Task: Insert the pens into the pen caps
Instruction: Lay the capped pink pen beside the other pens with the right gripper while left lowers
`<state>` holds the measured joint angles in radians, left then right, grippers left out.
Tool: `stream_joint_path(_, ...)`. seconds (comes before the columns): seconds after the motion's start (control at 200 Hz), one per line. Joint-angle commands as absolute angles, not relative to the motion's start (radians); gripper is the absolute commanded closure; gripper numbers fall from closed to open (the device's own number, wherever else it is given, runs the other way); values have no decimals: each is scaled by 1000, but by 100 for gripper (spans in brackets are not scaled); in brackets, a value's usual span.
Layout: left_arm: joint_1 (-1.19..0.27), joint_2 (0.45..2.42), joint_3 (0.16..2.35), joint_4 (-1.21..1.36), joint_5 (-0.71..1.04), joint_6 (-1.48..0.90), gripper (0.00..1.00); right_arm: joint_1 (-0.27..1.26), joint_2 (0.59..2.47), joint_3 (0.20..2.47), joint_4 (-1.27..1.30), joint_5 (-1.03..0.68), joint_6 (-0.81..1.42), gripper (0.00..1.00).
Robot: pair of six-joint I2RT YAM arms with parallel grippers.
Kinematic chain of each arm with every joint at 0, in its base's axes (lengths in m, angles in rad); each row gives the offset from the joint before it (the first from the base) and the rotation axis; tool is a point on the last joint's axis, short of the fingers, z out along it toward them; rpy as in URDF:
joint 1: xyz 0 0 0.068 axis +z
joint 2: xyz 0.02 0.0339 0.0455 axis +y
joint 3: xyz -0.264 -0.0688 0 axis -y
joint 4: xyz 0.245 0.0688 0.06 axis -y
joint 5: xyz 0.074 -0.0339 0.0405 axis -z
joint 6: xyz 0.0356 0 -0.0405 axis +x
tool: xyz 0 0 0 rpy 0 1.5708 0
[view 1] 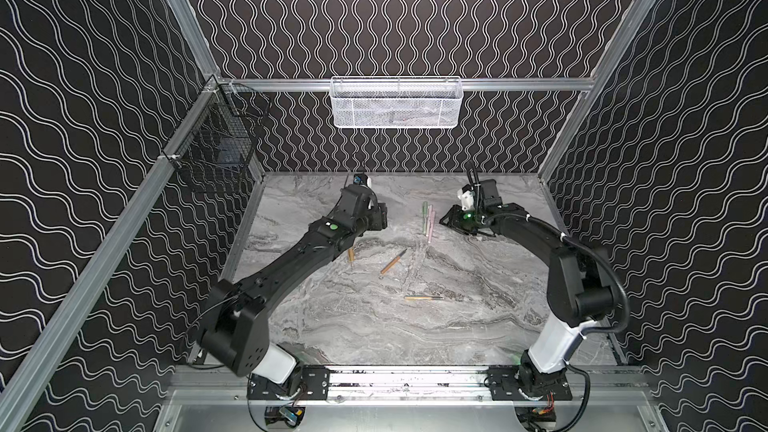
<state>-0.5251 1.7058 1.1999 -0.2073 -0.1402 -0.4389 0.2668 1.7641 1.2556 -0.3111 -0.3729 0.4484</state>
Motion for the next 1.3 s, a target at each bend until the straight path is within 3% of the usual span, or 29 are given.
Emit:
stream_joint_path(0.0, -508, 1783, 1253, -289, -119, -445, 35, 271, 1708, 1204, -258, -404, 449, 67)
stream_joint_path(0.33, -472, 2078, 1452, -482, -99, -486, 37, 270, 1611, 1074, -216, -447, 428, 67)
stream_joint_path(0.616, -397, 2298, 1699, -681, -135, -686, 37, 271, 1608, 1042, -175, -484, 417, 64)
stream_joint_path(0.966, -395, 2430, 1862, -799, -191, -818, 40, 269, 1599, 1048, -162, -500, 398, 62)
stream_joint_path(1.296, -395, 2471, 1889, -792, -202, -783, 49, 268, 1592, 1032, -149, -506, 391, 61)
